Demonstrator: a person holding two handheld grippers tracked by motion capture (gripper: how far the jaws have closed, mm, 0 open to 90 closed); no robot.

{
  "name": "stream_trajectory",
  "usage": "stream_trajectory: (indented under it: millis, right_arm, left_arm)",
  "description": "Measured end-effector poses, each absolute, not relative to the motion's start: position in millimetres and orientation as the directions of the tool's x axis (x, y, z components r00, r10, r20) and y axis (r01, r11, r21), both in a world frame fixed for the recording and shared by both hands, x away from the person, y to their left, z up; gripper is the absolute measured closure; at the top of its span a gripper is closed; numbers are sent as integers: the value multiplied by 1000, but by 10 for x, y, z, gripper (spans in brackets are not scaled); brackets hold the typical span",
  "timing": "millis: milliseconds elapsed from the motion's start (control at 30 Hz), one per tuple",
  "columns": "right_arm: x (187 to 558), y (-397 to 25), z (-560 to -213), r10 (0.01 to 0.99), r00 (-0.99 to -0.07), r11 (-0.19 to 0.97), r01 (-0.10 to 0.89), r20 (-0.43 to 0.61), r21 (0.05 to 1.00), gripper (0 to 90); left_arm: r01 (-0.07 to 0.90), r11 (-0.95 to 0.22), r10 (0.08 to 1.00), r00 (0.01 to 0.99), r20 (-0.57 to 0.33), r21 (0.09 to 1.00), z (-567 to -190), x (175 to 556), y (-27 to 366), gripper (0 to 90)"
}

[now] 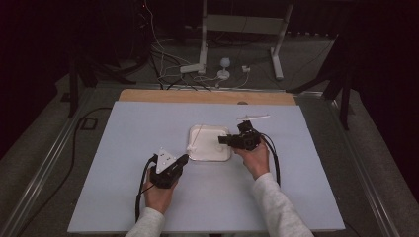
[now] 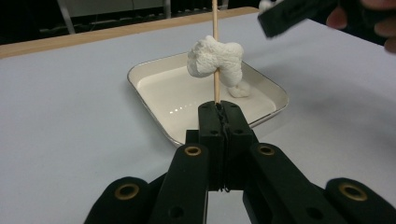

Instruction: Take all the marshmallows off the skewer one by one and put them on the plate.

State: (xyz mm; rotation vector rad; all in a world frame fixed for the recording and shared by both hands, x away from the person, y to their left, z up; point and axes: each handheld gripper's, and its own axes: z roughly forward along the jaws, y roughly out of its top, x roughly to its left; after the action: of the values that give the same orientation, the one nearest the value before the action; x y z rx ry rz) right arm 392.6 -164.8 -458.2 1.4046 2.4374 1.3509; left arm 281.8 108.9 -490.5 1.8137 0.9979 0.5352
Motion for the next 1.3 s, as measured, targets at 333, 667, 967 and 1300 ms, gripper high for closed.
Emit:
stream_trajectory:
  millis: [333, 667, 967, 1300]
  right_arm:
    - [3883, -1527, -4787, 719, -599, 275, 711, 353, 648, 571]
    - [3894, -1612, -4773, 707, -566, 194, 732, 424, 653, 273]
    - [3862, -1597, -4678, 643, -590, 149, 722, 488, 676, 239]
    - [3815, -1450, -4611, 553, -632, 138, 713, 543, 688, 325]
  left_arm:
    - [409, -200, 819, 568, -77, 890, -4915, 2837, 1092, 900]
    - [411, -199, 819, 568, -80, 890, -4921, 2848, 1083, 900]
    - [407, -194, 813, 576, -85, 893, -4900, 2853, 1070, 900]
    - [394, -181, 799, 594, -100, 901, -4866, 2849, 1049, 900]
